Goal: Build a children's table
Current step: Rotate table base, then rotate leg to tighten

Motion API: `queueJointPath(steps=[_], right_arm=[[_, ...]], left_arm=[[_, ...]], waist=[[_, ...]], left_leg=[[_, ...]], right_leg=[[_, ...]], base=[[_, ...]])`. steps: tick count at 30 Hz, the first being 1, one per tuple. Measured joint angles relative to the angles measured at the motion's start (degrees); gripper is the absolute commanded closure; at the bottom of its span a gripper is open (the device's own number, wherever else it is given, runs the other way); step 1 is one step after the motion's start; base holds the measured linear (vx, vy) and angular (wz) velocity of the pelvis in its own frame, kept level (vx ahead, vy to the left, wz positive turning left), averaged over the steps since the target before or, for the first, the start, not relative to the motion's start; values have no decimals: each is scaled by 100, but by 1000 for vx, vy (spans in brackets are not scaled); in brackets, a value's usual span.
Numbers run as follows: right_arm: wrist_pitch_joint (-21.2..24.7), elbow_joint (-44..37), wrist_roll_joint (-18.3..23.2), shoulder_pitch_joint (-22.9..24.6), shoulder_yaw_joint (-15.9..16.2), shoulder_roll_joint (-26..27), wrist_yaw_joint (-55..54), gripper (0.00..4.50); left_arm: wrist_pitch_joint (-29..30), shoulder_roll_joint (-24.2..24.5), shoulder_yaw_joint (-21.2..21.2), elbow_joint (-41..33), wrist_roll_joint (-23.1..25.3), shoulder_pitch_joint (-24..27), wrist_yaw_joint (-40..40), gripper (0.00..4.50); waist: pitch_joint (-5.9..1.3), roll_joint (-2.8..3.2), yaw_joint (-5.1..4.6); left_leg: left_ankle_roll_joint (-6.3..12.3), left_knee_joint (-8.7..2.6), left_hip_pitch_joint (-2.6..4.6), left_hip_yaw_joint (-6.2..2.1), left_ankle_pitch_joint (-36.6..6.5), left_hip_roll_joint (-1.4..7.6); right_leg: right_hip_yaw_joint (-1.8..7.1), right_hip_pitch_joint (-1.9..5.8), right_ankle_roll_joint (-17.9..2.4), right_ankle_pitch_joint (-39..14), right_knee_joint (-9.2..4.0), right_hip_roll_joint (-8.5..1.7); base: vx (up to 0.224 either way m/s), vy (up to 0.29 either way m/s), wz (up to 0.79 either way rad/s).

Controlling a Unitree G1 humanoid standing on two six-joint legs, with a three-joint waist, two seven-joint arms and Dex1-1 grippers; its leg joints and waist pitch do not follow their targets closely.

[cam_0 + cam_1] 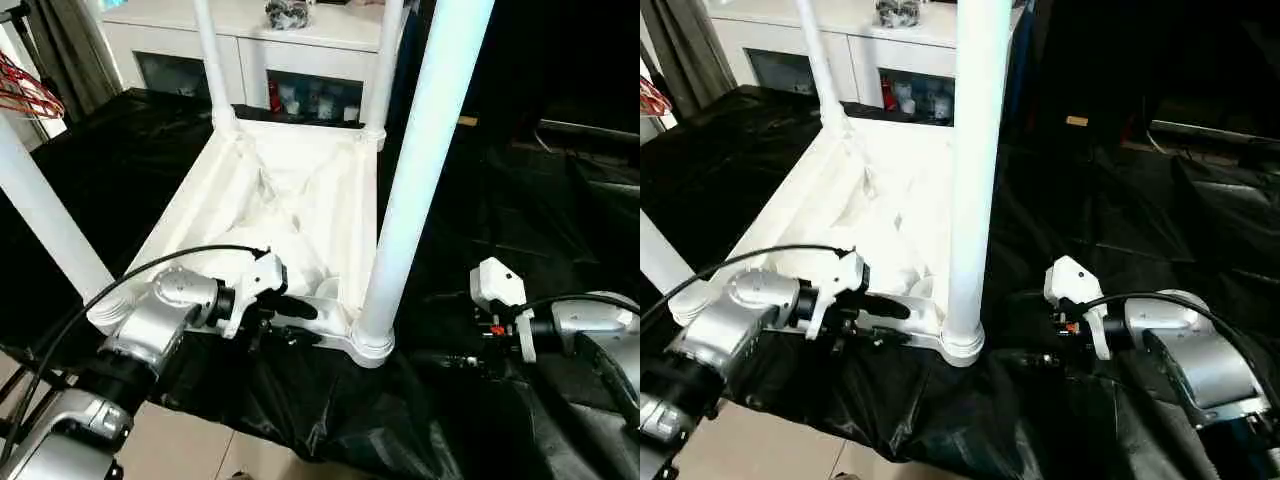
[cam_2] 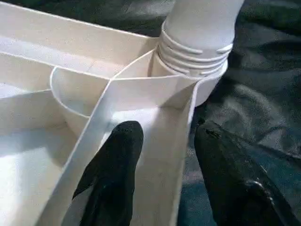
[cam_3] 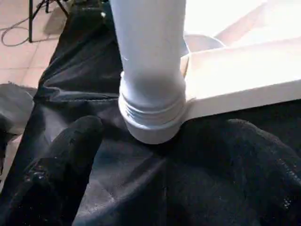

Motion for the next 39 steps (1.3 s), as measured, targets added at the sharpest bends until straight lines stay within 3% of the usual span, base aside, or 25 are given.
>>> queueJointPath(steps=[13,21,25,33,39], right_arm=[[239,-390,53,266,-29,-82,-142,0],[246,-403,56,268,-29,-78,-211,0],[236,-402,56,265,-13,110,-334,0],[-47,229,-337,-133,168,930,-1233,0],[-256,909,-758,-612,310,1300,-1739,0]], left_arm=[[-408,-49,-218,784,395,-399,-493,353],[-514,-75,-217,842,506,-424,-510,425],[-382,-215,-185,777,532,-392,-239,447],[181,-285,234,130,595,-12,766,447],[272,-227,270,-237,616,149,848,447]], waist=[[-34,134,42],[-37,137,36],[-38,122,20],[-19,44,-198],[-9,-20,-233]], left_leg=[[0,-1,2,0,0,0],[0,0,6,0,0,0],[1,1,8,0,0,-1],[-2,3,10,-55,0,-12],[-3,1,2,-70,-1,-17]], right_leg=[[-2,3,2,-1,-1,0],[-2,6,6,-4,-3,-1],[-2,7,8,-5,-3,-2],[-40,-10,12,-7,-15,-10],[-42,-21,12,-7,-23,-10]], base=[[0,0,0],[0,0,0],[0,0,0],[0,0,0],[0,0,0]])
